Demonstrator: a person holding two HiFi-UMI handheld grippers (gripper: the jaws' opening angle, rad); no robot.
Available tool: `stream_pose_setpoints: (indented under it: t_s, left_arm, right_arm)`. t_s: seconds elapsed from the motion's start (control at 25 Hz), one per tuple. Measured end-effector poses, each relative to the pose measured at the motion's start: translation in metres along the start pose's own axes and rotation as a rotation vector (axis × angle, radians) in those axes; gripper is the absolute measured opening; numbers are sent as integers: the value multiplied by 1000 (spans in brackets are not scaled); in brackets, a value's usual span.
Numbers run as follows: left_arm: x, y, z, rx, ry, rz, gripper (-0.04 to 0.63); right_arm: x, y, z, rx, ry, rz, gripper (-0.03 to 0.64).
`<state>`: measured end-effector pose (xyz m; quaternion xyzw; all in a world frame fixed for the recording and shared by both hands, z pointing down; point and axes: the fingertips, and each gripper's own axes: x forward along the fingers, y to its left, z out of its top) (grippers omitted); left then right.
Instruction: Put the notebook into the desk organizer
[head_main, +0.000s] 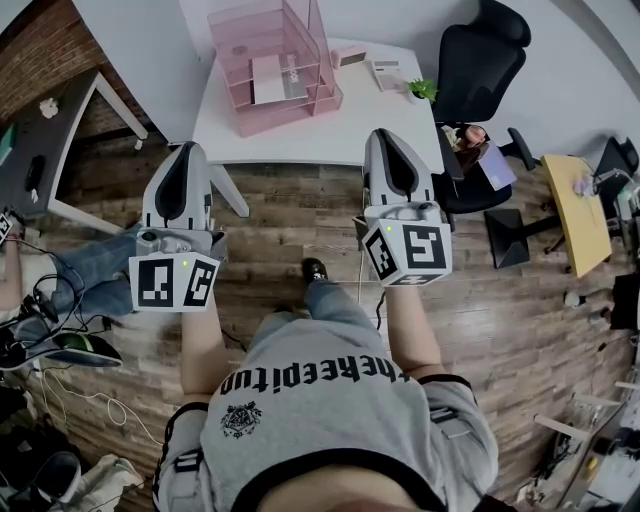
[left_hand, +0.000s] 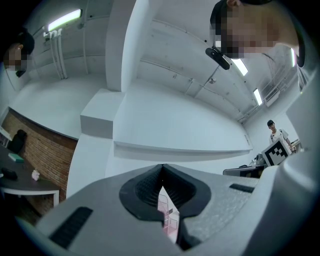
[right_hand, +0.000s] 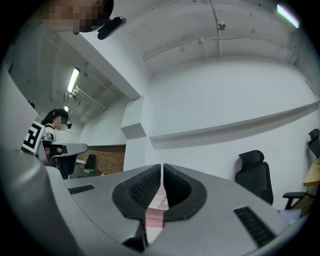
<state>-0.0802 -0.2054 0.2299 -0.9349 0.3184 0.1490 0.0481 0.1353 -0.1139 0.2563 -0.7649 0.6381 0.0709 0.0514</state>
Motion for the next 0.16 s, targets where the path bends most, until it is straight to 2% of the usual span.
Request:
stream_pose_setpoints:
  t_s: [0.16]
  left_arm:
    - [-3, 0, 2, -3, -2, -2, 3]
  right_arm:
    - [-3, 2, 2, 4, -3, -3, 3]
